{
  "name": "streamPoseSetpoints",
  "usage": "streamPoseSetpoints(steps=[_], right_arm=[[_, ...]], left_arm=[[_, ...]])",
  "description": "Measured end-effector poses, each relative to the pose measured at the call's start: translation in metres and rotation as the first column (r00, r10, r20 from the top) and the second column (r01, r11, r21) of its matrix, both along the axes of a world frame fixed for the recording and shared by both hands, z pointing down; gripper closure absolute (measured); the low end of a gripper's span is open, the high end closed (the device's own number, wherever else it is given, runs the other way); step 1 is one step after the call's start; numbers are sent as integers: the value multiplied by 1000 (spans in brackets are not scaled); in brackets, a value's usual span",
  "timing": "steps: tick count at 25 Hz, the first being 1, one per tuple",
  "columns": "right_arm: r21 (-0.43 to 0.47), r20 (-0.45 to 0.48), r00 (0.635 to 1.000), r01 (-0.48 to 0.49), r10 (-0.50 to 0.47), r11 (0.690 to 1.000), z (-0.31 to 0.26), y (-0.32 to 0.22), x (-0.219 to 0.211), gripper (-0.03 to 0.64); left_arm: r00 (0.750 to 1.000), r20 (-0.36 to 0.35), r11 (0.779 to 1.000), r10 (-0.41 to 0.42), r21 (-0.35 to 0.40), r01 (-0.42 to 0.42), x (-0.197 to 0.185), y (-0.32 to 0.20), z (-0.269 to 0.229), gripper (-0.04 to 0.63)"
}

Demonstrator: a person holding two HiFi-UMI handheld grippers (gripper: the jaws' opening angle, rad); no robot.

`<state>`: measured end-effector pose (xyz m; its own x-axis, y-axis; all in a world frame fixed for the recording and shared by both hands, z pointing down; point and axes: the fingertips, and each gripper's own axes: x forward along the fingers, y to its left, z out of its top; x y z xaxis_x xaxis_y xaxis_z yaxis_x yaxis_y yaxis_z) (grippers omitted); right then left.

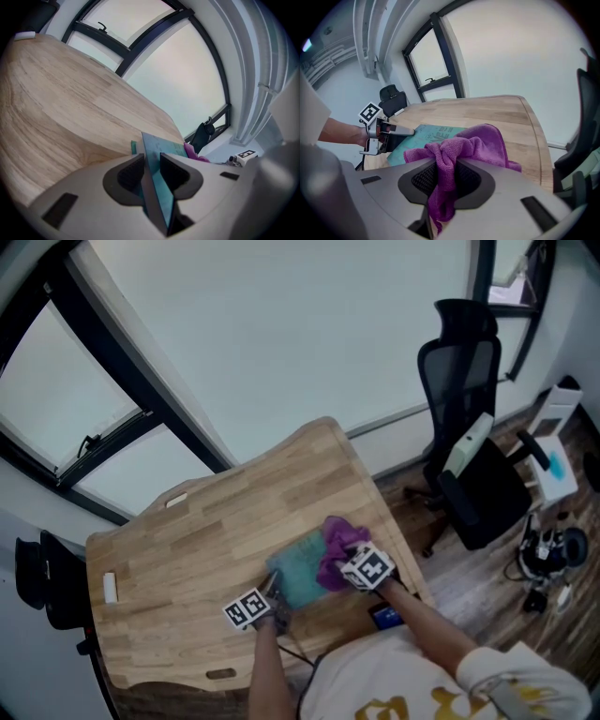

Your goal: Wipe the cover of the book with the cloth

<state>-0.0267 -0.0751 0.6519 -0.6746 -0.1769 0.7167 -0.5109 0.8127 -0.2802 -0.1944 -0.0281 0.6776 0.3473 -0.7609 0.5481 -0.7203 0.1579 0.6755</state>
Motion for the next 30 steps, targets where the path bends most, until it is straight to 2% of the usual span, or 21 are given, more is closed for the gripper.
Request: streamPoseSetpoints(steps=[7,16,23,30], right_arm=[[35,-44,999,23,-21,999,2,-1,-2,541],[63,-48,998,-36,39,997,3,-22,-3,541],[178,-101,993,-43,62,983,4,-41,-10,541],[144,-97,992,-63,78,988,4,-49,-18,541]], left_arm=[[1000,-3,1000,0,2,0,-1,-2,-1,486],[1000,-18,1000,-1,-4,1,0,-1,0,486],[999,-34,1000,-13,-9,13,-2,0,0,486],[998,-54,999,-35,-7,35,-5,-1,-1,486]])
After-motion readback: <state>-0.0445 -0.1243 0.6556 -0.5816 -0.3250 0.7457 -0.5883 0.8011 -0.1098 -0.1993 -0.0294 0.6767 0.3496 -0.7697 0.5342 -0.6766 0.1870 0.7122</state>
